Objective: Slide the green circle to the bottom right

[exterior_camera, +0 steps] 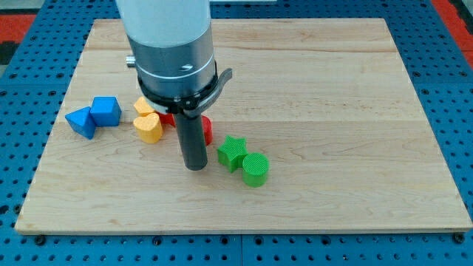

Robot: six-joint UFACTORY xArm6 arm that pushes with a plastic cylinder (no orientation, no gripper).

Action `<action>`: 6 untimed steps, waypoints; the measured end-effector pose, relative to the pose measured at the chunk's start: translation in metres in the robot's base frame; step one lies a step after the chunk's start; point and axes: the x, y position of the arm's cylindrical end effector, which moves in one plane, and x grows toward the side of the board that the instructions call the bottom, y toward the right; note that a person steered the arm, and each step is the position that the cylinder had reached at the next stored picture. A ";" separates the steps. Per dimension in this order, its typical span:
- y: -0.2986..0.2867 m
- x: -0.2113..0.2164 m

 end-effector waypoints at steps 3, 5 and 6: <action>0.079 0.031; 0.175 0.030; 0.175 0.030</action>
